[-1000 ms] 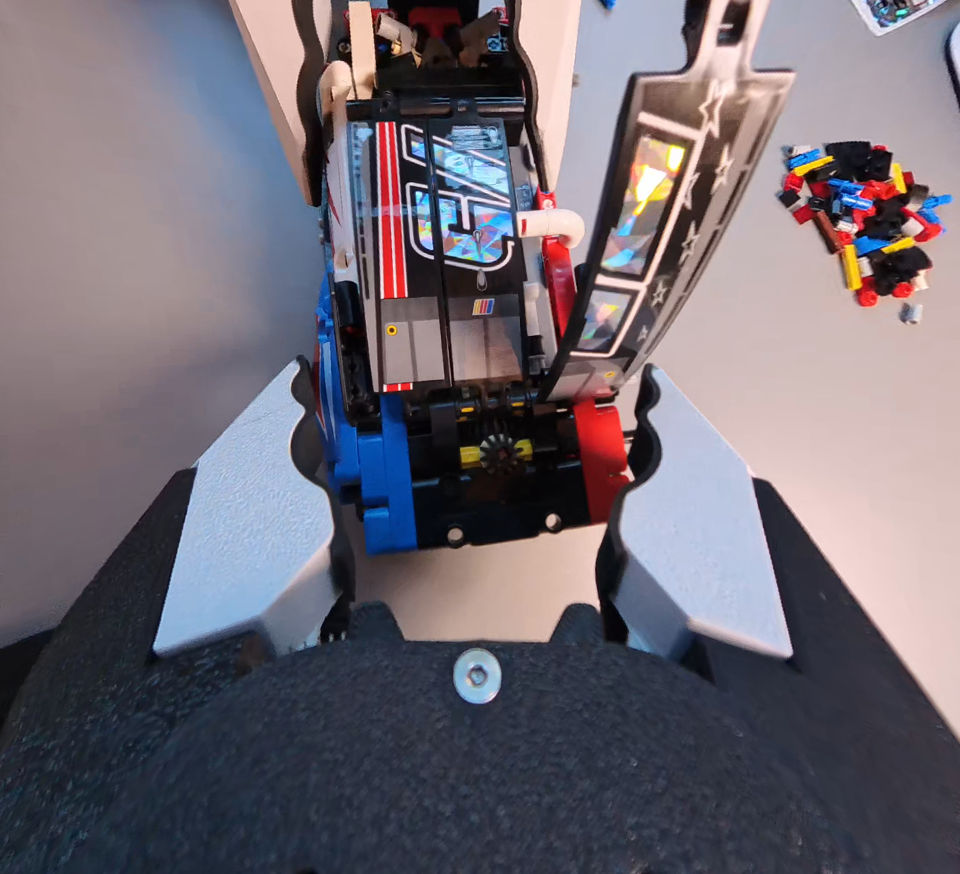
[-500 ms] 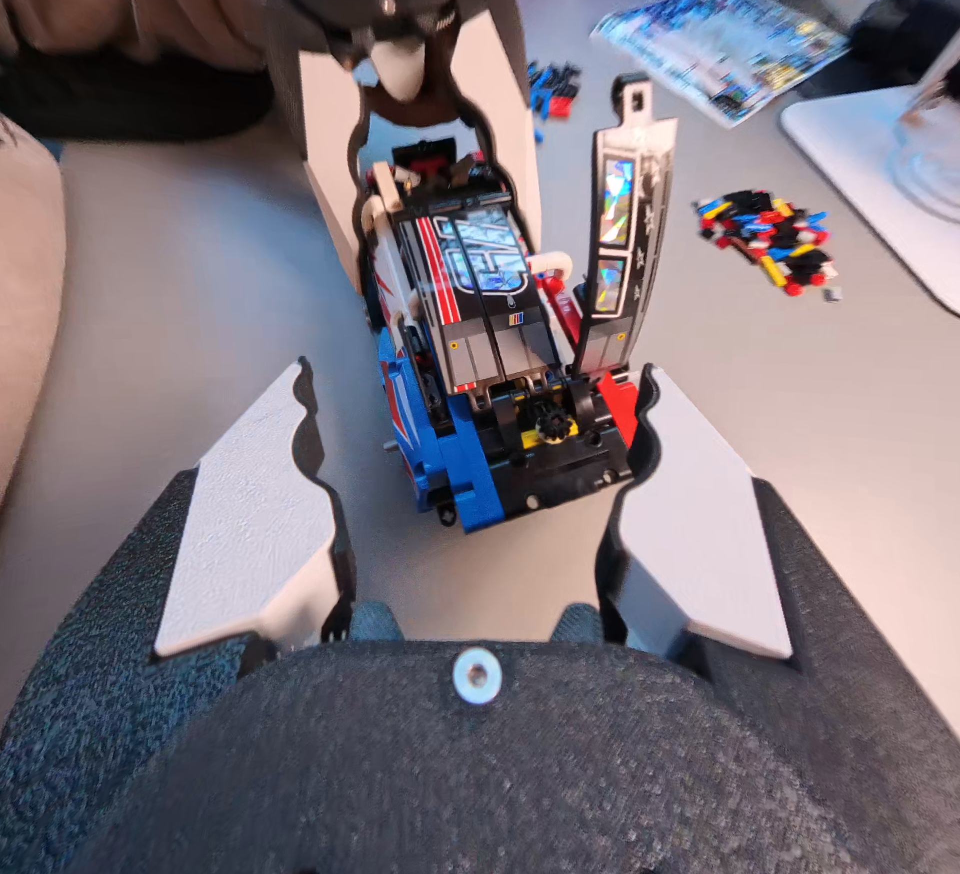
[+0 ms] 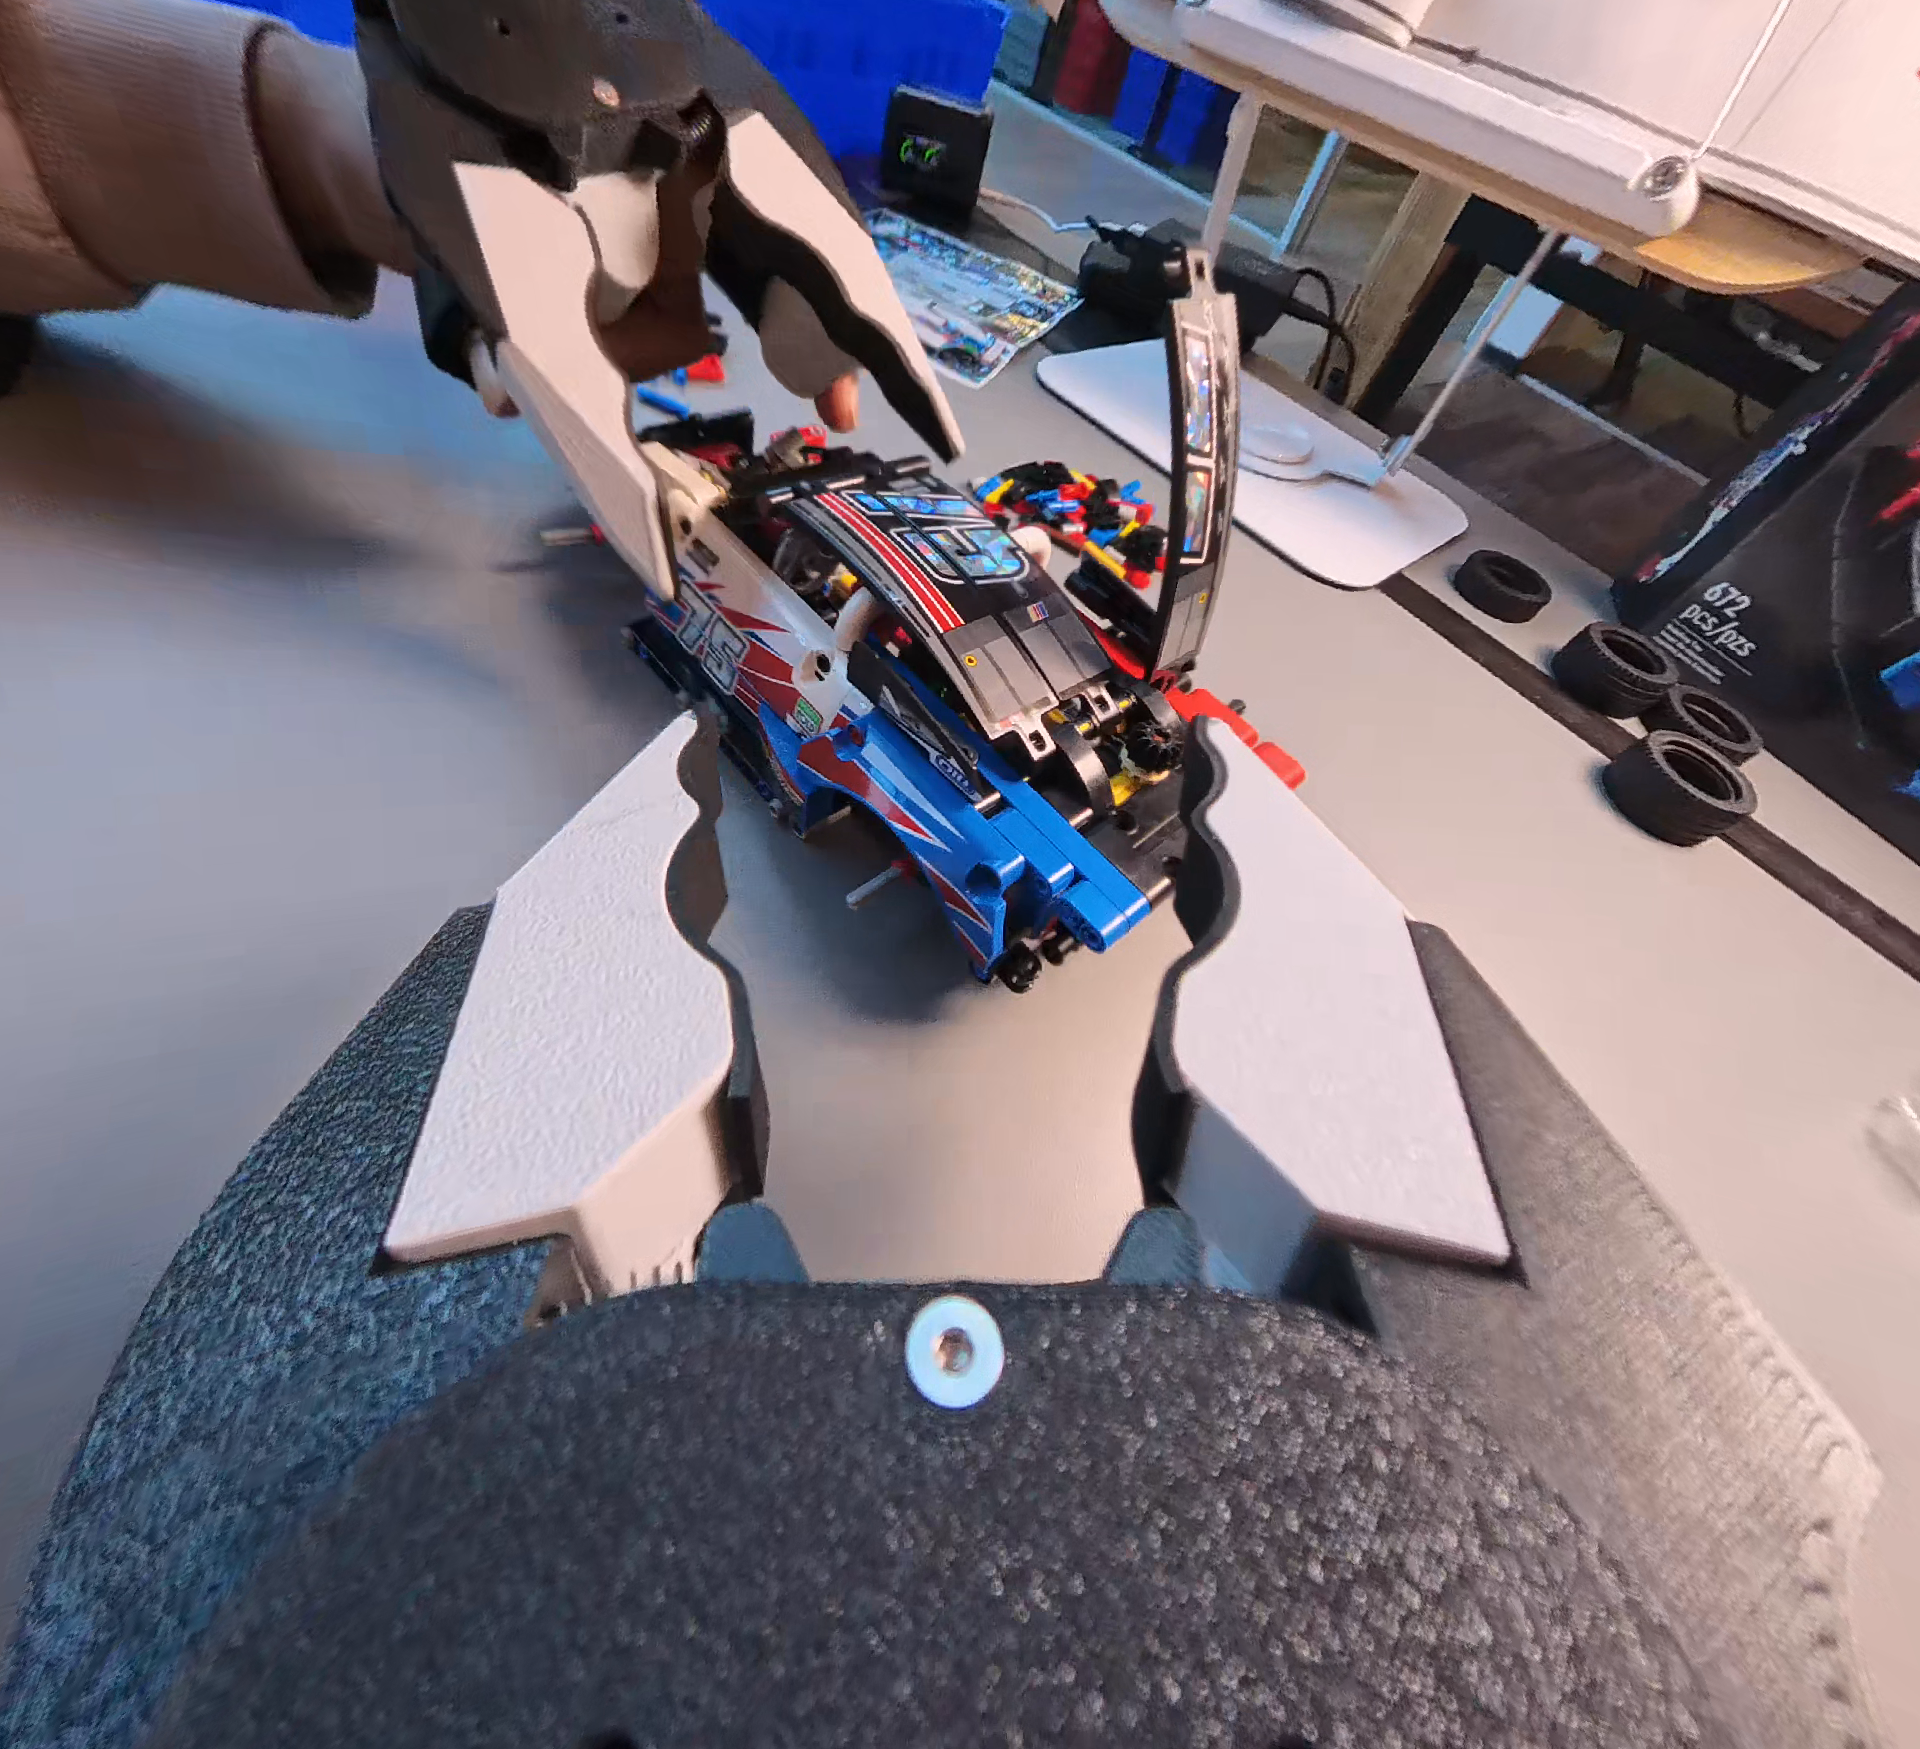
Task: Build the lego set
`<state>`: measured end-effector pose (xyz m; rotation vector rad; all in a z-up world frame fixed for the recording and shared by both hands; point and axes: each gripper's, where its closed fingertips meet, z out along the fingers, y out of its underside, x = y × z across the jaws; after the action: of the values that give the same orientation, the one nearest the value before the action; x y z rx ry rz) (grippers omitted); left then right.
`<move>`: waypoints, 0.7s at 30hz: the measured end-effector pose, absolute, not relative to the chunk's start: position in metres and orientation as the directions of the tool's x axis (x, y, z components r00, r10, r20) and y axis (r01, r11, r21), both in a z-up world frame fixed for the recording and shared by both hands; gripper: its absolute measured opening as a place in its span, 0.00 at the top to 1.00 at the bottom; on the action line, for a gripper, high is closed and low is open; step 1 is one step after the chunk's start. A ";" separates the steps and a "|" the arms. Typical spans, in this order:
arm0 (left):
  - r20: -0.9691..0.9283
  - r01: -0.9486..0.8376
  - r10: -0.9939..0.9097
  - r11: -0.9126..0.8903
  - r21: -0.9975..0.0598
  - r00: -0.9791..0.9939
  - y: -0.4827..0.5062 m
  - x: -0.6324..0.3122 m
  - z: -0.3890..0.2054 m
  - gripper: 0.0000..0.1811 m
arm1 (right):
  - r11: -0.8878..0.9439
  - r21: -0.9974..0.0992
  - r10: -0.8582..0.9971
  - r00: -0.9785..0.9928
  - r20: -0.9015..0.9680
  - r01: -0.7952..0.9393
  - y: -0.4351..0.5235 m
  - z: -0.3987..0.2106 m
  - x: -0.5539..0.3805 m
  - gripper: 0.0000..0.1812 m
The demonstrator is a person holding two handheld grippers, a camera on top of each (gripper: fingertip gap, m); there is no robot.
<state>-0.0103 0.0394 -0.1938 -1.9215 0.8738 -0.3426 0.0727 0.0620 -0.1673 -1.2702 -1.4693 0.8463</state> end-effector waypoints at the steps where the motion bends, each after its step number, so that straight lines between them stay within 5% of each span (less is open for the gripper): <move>1: -0.093 -0.345 -0.671 -0.252 -0.904 0.735 0.041 -0.018 -0.175 0.47 | 0.196 -0.943 0.976 0.042 0.215 0.268 0.064 -0.165 0.074 0.54; 5: 0.042 0.015 -0.488 -0.060 -0.998 0.872 0.043 -0.078 -0.101 0.56 | 0.163 -0.967 0.976 0.115 0.187 0.195 0.072 -0.155 0.077 0.56; 8: 0.009 0.032 -0.289 0.074 -0.997 0.957 0.036 -0.131 -0.083 0.73 | 0.158 -0.975 0.967 0.177 0.186 0.158 0.082 -0.147 0.078 0.59; 9: -0.021 0.004 -0.211 0.114 -0.994 0.977 0.031 -0.146 -0.079 0.81 | 0.161 -0.977 0.960 0.208 0.188 0.140 0.087 -0.143 0.080 0.65; 11: -0.066 -0.048 -0.093 0.178 -0.983 0.993 0.018 -0.167 -0.072 0.98 | 0.176 -0.981 0.932 0.305 0.193 0.083 0.100 -0.131 0.088 1.00; 19: -0.128 -0.134 0.061 0.116 -0.984 0.990 0.021 -0.189 -0.076 1.00 | 0.218 -0.976 0.888 0.412 0.206 0.019 0.139 -0.094 0.086 1.00; 21: -0.103 -0.106 0.092 0.025 -0.994 0.990 0.040 -0.200 -0.082 0.94 | 0.223 -0.974 0.893 0.392 0.220 0.039 0.160 -0.079 0.065 0.92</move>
<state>-0.2003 0.0399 -0.0820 -1.5381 0.0115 0.1527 0.0653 0.1600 -0.0793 -1.2025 -1.0040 0.7532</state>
